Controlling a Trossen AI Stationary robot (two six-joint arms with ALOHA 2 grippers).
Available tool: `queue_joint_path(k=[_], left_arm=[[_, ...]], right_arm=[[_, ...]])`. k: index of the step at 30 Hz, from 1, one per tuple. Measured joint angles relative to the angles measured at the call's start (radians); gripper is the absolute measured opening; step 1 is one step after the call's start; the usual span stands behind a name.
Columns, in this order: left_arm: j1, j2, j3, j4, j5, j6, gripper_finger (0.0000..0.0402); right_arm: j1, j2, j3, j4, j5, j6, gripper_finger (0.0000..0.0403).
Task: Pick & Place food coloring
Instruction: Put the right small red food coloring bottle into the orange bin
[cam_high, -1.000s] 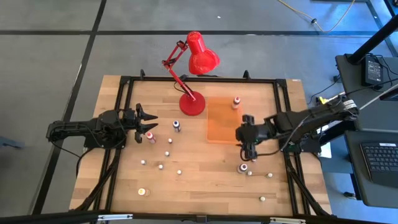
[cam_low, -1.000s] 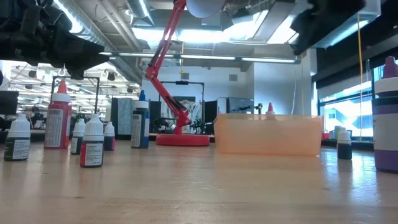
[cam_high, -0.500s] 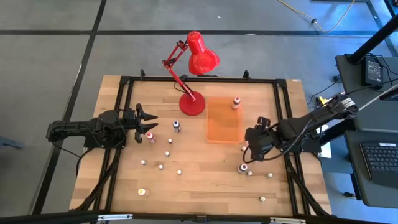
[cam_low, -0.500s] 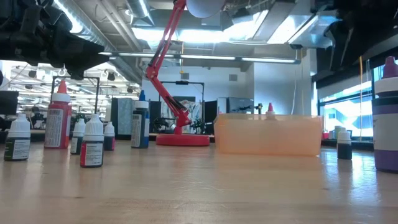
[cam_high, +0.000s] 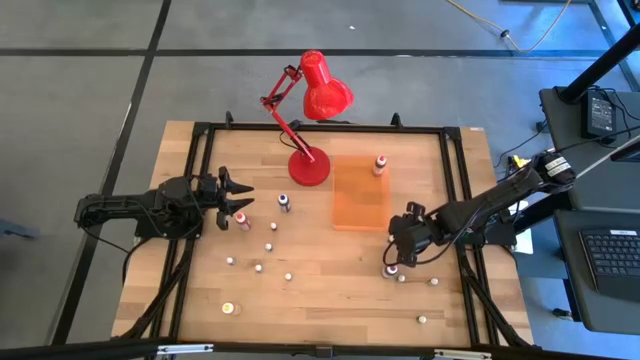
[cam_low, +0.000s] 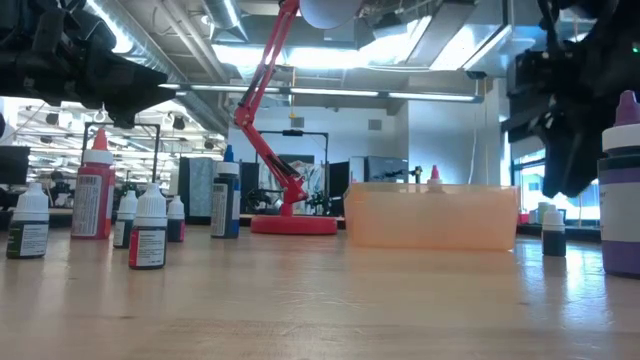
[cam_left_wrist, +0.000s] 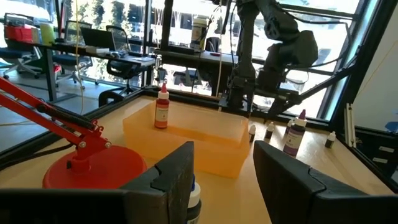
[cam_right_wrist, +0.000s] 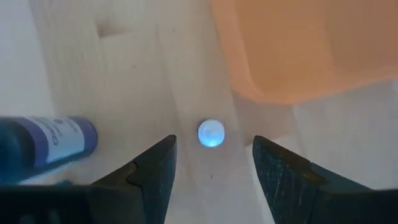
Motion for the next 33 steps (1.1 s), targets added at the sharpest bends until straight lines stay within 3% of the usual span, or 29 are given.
queue_joint_path(k=[19, 23, 30, 33], left_arm=[[0.000, 0.000, 0.000, 0.000, -0.001, 0.002, 0.0164], [0.000, 0.000, 0.000, 0.000, -0.001, 0.002, 0.0162], [0.000, 0.000, 0.000, 0.000, -0.001, 0.002, 0.0164], [0.000, 0.000, 0.000, 0.000, -0.001, 0.002, 0.0163]], right_arm=[[0.000, 0.000, -0.150, 0.235, 0.024, -0.006, 0.0203], [0.000, 0.000, -0.157, 0.250, 0.025, -0.006, 0.0166], [0.000, -0.001, -0.156, 0.248, 0.027, -0.009, 0.0061], [0.000, 0.000, -0.144, 0.225, 0.025, -0.020, 0.0052]])
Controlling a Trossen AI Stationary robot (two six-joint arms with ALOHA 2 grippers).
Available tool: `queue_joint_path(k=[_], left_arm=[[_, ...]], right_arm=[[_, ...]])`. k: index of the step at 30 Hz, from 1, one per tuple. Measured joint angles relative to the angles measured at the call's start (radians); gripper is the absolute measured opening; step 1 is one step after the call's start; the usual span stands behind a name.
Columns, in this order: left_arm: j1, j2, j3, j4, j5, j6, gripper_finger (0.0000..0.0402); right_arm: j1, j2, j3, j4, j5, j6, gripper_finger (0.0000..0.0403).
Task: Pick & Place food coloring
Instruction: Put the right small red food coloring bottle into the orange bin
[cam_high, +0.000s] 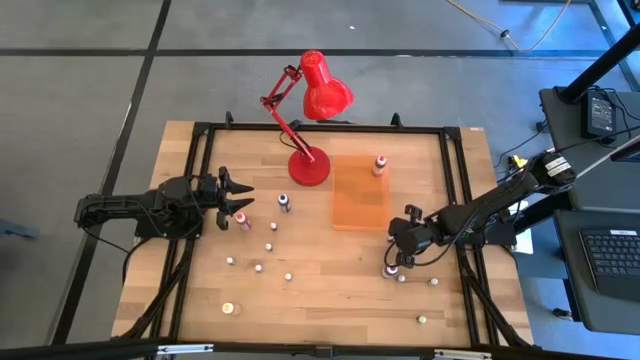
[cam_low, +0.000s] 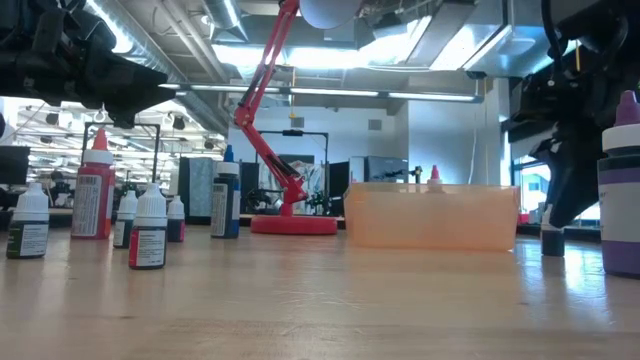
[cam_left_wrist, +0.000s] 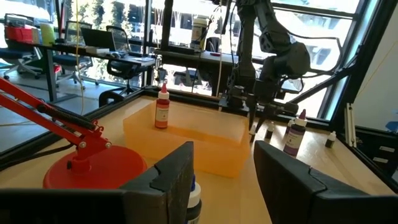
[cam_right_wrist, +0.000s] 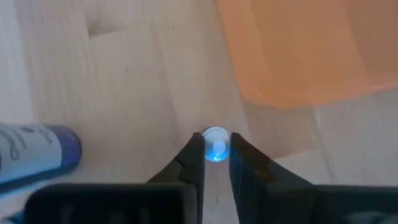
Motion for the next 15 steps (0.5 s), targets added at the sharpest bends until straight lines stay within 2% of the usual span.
queue_joint_path(k=[6, 11, 15], left_arm=[[0.000, 0.000, 0.000, 0.000, 0.000, 0.000, 0.0163], [0.000, 0.000, 0.000, 0.000, 0.000, 0.000, 0.0164], [0.000, 0.000, 0.000, 0.000, 0.000, 0.000, 0.0161]], right_arm=[[0.000, 0.001, 0.132, -0.190, 0.005, -0.007, 0.0052], [-0.004, 0.001, 0.320, -0.383, 0.075, -0.012, 0.0052], [-0.037, 0.000, 0.438, -0.409, 0.086, -0.062, 0.0052]])
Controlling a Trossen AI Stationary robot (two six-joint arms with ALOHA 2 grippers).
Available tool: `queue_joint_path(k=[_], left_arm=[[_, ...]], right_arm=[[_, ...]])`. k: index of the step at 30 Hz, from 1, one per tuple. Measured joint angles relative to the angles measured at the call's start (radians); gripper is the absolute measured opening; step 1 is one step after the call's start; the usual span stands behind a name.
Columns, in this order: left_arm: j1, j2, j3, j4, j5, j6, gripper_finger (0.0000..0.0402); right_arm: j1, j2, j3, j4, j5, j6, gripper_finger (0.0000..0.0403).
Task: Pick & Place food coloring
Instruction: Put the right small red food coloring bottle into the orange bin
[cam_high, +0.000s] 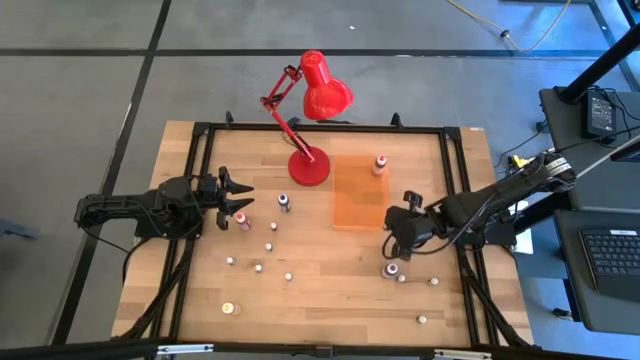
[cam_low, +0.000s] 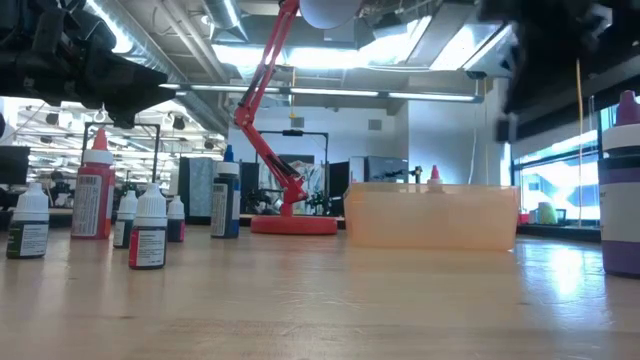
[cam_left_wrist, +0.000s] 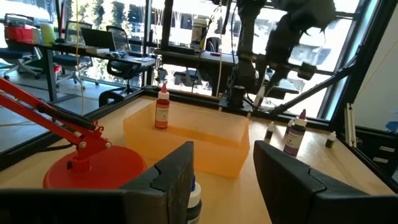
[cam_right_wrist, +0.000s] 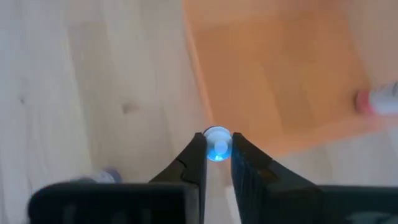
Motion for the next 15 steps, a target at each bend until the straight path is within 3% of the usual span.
queue_joint_path(k=[6, 15], left_arm=[[0.000, 0.000, 0.000, 0.000, 0.000, 0.000, 0.0164], [0.000, 0.000, 0.000, 0.000, 0.000, 0.000, 0.0162]], right_arm=[[-0.123, 0.041, 0.023, 0.054, 0.008, -0.165, 0.0052], [-0.273, 0.223, 0.022, 0.189, -0.053, -0.293, 0.0059]])
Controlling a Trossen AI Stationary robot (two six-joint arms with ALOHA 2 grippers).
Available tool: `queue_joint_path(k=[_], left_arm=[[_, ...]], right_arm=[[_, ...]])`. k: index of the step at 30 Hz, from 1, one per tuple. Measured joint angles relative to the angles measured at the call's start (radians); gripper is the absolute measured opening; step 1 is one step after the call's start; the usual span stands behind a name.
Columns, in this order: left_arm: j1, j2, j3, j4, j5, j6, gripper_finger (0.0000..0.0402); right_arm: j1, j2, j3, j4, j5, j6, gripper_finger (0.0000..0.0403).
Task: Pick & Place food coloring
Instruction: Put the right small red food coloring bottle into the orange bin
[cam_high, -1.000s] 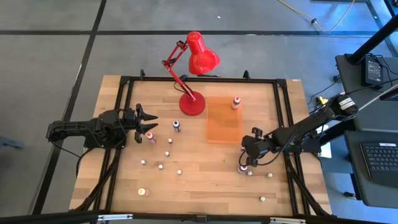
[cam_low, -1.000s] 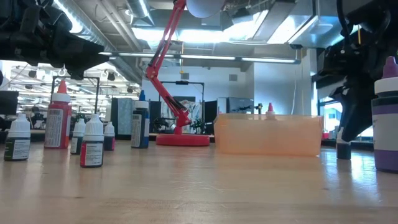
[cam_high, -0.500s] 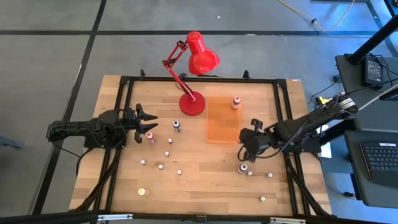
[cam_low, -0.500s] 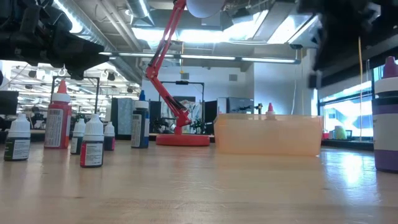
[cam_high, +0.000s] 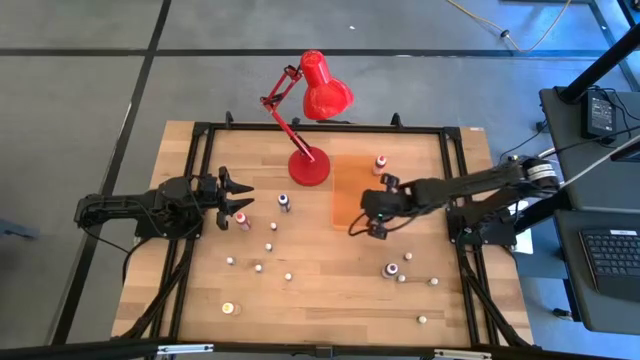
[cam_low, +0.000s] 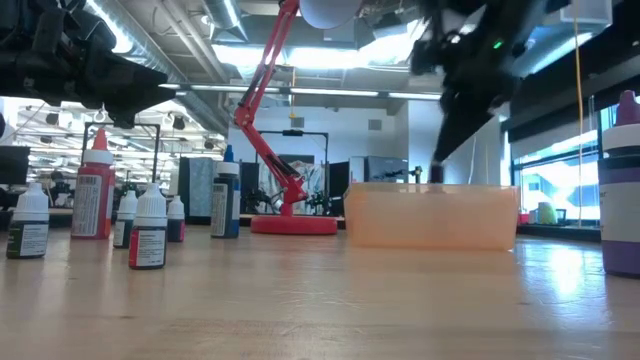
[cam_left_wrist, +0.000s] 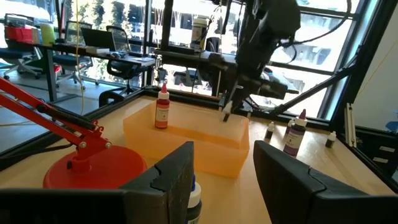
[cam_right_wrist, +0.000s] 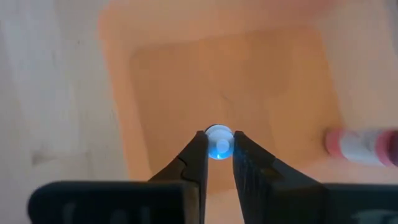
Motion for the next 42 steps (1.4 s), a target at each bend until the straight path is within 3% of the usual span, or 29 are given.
queue_joint_path(k=[12, 28, 42], left_arm=[[0.000, 0.000, 0.000, 0.000, 0.000, 0.000, 0.0162], [0.000, 0.000, 0.000, 0.000, 0.000, 0.000, 0.0164], [0.000, 0.000, 0.000, 0.000, 0.000, 0.000, 0.0164]], right_arm=[[-0.049, 0.197, 0.000, 0.087, -0.037, 0.004, 0.0062], [-0.053, 0.228, 0.000, 0.086, -0.028, -0.019, 0.0065], [-0.054, 0.222, 0.000, 0.063, -0.026, -0.019, 0.0144]])
